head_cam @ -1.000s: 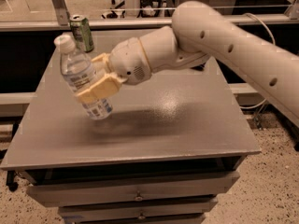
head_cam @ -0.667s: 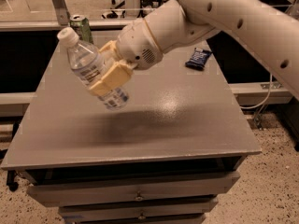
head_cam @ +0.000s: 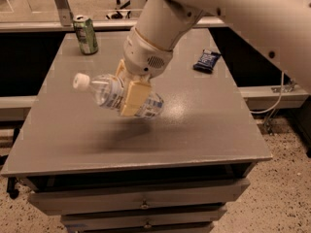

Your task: Knock blue plastic bottle over

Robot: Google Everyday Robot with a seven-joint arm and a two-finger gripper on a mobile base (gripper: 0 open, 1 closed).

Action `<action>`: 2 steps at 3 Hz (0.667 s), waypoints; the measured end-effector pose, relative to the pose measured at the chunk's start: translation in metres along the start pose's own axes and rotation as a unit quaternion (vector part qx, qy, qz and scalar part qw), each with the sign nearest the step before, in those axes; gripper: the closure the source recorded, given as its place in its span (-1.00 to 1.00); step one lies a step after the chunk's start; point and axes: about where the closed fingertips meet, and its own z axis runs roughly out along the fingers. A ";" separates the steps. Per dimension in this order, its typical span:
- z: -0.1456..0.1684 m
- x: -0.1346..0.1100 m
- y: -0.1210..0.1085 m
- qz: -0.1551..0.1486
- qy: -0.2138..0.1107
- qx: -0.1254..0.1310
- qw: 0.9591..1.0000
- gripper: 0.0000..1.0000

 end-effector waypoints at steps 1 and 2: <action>0.013 0.041 -0.003 0.019 0.106 0.009 0.994 1.00; 0.022 0.072 -0.011 0.052 0.182 0.040 0.981 0.65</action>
Offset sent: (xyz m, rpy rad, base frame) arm 0.0474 -0.0668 -0.0779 -0.4950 -0.2032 -0.2815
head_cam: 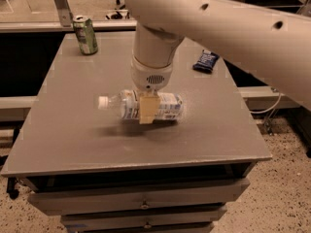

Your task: Knock blue plastic bottle over

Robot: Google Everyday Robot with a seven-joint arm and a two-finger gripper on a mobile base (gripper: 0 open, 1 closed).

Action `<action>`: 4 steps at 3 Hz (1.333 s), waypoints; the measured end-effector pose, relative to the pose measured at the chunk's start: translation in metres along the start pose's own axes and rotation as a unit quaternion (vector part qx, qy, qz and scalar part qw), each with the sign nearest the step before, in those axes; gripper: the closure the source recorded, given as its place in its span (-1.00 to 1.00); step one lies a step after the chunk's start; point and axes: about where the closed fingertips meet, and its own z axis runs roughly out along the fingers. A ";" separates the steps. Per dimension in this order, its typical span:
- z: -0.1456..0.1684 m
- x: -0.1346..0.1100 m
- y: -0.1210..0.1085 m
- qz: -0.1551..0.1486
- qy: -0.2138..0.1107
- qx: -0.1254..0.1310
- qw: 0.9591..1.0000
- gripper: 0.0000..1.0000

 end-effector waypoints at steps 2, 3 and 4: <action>0.007 -0.004 0.000 0.032 0.023 0.014 0.999 -0.27; -0.001 -0.015 0.004 0.040 -0.002 0.010 0.999 -0.74; -0.006 -0.025 0.009 0.046 -0.021 0.003 0.999 -1.00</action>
Offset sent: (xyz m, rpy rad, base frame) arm -0.0057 0.0109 -0.0024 -0.0267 -0.0157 -0.0980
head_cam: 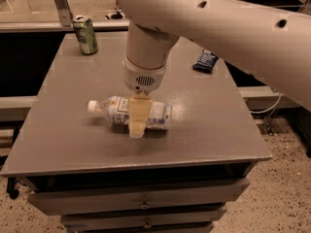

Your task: Knock blue plastic bottle over

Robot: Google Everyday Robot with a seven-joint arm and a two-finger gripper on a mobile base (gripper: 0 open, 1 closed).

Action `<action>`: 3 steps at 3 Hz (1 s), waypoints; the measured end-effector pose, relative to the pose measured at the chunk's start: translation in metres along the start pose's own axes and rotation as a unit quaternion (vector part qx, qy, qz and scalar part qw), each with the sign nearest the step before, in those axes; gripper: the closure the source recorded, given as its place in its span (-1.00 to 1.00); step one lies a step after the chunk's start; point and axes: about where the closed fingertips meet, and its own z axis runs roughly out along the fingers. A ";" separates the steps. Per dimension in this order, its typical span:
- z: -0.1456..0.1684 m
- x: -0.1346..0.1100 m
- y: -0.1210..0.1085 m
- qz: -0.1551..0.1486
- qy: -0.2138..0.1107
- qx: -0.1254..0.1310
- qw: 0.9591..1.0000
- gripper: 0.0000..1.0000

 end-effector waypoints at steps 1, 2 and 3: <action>-0.003 -0.001 0.003 0.010 -0.009 -0.004 1.000 -1.00; -0.009 0.010 0.004 0.029 -0.019 -0.004 0.999 -1.00; -0.022 0.042 0.001 0.063 -0.068 0.002 0.996 -1.00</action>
Offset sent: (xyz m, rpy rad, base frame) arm -0.0018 -0.0306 0.0122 0.0703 0.0385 -0.1082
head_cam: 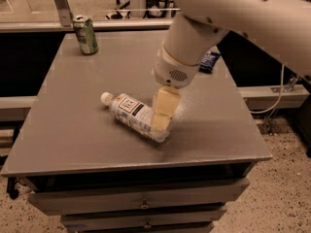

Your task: Knock blue plastic bottle over

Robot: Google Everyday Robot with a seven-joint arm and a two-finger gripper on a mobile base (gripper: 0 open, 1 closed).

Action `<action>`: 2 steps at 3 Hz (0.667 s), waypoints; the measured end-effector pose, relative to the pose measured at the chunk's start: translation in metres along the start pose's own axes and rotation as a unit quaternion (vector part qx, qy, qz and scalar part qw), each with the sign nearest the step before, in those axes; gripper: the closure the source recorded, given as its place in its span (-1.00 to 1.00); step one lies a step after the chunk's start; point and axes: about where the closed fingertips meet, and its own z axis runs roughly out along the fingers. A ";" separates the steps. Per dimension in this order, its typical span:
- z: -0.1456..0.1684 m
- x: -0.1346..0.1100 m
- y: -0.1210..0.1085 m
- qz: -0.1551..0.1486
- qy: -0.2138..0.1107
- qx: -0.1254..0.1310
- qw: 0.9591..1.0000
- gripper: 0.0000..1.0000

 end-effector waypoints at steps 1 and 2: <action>-0.029 0.046 -0.005 0.036 -0.068 0.008 0.997 -1.00; -0.059 0.088 -0.006 0.055 -0.127 0.013 0.990 -1.00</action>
Offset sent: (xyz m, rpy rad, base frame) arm 0.0021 -0.1677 0.0400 0.4095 0.0134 -0.1456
